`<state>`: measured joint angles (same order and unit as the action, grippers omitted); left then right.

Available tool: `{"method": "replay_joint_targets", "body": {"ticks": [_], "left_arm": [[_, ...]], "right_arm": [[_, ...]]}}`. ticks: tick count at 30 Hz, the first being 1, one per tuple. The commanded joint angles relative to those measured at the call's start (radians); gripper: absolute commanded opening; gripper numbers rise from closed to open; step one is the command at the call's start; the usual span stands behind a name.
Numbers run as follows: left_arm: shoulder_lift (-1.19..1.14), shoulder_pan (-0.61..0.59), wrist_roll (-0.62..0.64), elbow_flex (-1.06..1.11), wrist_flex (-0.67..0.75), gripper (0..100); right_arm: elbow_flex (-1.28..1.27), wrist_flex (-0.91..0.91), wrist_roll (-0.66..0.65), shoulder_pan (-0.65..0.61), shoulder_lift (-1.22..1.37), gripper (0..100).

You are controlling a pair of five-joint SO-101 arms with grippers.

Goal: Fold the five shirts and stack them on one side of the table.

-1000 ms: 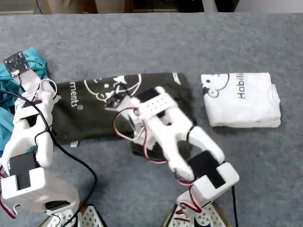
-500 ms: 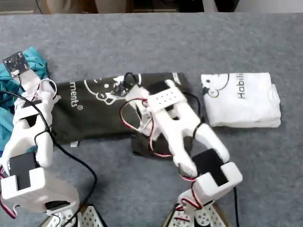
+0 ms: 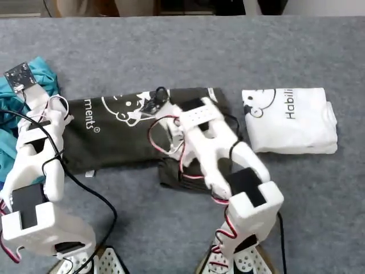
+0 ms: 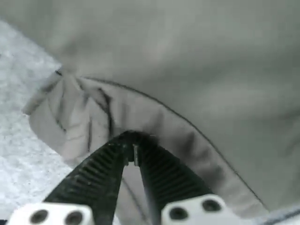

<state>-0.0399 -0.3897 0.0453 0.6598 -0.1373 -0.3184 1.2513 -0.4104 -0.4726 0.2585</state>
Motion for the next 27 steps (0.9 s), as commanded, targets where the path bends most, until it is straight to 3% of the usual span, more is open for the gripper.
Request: {"method": "replay_joint_targets", "body": {"ticks": [1,6,16,20,24,27], "left_arm": [[0.007,-0.005,0.006,-0.049,0.015,2],[0.005,-0.005,0.006,-0.049,0.015,2],[0.005,-0.005,0.005,-0.049,0.017,2],[0.005,-0.005,0.005,-0.049,0.017,2],[0.005,-0.005,0.005,-0.049,0.017,2],[0.005,-0.003,0.005,-0.049,0.017,2]], "right_arm": [[0.01,0.015,0.044,-0.09,-0.004,0.3],[0.024,0.046,0.072,-0.189,-0.004,0.3],[0.022,0.038,0.072,-0.243,-0.001,0.3],[0.033,0.052,0.068,-0.143,-0.01,0.5],[0.104,0.178,-0.043,-0.01,-0.012,1.6],[0.16,0.27,-0.137,0.041,-0.039,11.7]]}}
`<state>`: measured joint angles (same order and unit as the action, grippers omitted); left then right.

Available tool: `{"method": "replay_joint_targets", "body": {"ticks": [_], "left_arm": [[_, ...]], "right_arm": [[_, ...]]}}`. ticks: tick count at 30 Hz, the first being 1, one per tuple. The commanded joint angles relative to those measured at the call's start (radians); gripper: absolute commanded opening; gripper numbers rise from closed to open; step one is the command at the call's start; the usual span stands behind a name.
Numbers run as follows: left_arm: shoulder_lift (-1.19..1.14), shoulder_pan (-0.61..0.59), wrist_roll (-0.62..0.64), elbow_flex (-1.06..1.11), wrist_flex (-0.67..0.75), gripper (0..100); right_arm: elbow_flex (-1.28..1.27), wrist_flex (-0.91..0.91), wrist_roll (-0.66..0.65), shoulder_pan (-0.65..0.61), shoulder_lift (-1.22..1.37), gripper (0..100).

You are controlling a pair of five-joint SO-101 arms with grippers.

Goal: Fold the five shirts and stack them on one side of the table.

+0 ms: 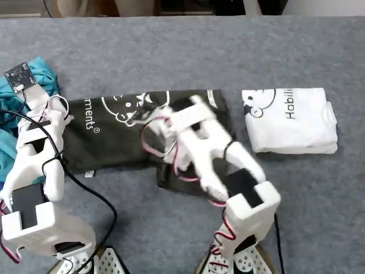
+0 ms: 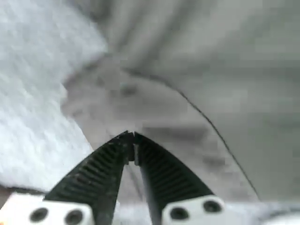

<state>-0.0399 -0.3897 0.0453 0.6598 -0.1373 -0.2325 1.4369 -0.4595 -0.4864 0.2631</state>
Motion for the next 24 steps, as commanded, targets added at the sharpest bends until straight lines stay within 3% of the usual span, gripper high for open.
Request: {"method": "replay_joint_targets", "body": {"ticks": [1,3,6,10,19,24], "left_arm": [[0.005,-0.002,0.005,-0.049,0.017,2],[0.005,-0.002,0.005,-0.049,0.017,2],[0.005,-0.002,0.005,-0.049,0.017,2],[0.005,-0.005,0.005,-0.049,0.017,2],[0.005,-0.006,0.005,-0.044,0.015,2],[0.005,-0.009,0.005,-0.044,0.015,2]], "right_arm": [[0.079,0.117,-0.138,0.053,-0.064,15.5],[0.073,0.172,-0.219,0.041,-0.111,21.0],[-0.001,0.204,-0.307,0.005,-0.186,21.5],[-0.191,0.115,-0.377,-0.038,-0.266,21.3],[-0.427,-0.13,-0.361,-0.147,-0.297,22.1],[-0.435,-0.226,-0.288,-0.17,-0.295,30.6]]}}
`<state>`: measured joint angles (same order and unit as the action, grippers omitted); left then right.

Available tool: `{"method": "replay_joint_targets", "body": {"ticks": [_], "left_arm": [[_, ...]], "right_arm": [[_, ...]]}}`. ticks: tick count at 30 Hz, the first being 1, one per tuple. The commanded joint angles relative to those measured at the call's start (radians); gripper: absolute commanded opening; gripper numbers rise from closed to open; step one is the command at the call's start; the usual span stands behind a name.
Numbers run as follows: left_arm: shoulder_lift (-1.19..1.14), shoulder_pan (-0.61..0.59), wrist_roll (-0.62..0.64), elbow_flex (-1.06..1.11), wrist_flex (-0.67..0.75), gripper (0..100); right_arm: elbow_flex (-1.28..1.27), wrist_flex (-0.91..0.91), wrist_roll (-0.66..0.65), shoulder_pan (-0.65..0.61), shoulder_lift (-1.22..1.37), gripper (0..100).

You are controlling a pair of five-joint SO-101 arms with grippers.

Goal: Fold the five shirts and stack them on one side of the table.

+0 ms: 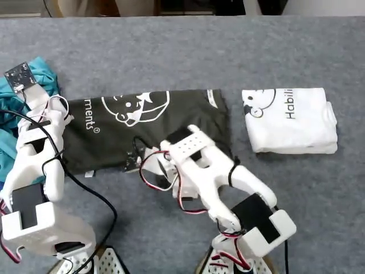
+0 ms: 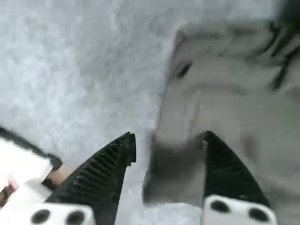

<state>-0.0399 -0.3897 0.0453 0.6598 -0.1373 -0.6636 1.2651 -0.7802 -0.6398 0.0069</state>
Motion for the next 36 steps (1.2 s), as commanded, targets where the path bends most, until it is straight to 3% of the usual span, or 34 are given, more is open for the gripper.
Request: {"method": "replay_joint_targets", "body": {"ticks": [1,13,21,27,36], "left_arm": [[0.005,-0.011,0.005,-0.046,0.015,2],[0.005,-0.009,0.005,-0.049,0.017,2],[0.005,-0.011,0.005,-0.049,0.017,2],[0.005,-0.011,0.005,-0.049,0.017,2],[0.005,-0.011,0.005,-0.049,0.017,2]], "right_arm": [[-0.004,-0.061,0.035,-0.016,-0.039,30.9],[0.025,-0.109,0.04,-0.01,0.124,22.3],[0.036,-0.15,0.04,0.035,0.128,0.4],[0.104,-0.144,0.04,0.124,0.13,0.2],[0.424,0.129,0.04,0.168,0.133,0.2]]}}
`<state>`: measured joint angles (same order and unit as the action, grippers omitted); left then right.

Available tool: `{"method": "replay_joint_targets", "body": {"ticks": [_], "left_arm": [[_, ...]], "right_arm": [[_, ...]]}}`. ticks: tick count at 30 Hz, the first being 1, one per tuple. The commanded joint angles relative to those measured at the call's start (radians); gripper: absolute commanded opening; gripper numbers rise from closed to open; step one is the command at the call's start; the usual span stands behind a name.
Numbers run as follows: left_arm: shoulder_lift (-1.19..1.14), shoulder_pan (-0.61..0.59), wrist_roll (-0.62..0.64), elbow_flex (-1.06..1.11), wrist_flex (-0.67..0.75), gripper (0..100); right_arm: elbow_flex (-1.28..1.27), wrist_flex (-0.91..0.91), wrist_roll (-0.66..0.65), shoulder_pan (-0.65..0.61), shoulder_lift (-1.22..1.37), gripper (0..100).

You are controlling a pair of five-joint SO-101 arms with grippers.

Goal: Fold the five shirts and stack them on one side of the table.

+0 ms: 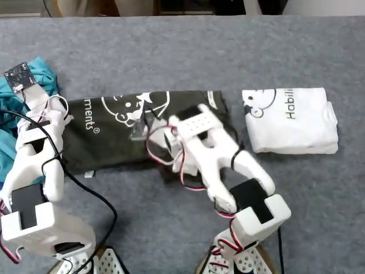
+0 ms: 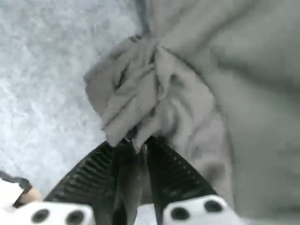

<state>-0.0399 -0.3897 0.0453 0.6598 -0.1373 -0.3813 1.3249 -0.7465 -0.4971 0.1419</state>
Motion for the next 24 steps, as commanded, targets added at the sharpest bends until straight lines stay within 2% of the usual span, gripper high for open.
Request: {"method": "replay_joint_targets", "body": {"ticks": [1,11,16,21,23,24], "left_arm": [[0.005,-0.011,0.005,-0.049,0.017,2],[0.005,-0.011,0.005,-0.049,0.017,2],[0.005,-0.011,0.005,-0.049,0.017,2],[0.005,-0.011,0.005,-0.049,0.017,2],[0.005,-0.011,0.005,-0.049,0.017,2],[0.005,-0.011,0.005,-0.049,0.017,2]], "right_arm": [[0.186,0.084,0.006,0.028,0.001,0.2],[0.779,0.281,-0.005,0.064,0.341,0.2],[1.124,0.411,-0.12,0.054,0.581,0.2],[1.406,0.454,-0.169,0.054,0.789,0.6],[1.498,0.454,-0.169,0.054,0.84,4.9],[1.537,0.456,-0.169,0.054,0.857,10.5]]}}
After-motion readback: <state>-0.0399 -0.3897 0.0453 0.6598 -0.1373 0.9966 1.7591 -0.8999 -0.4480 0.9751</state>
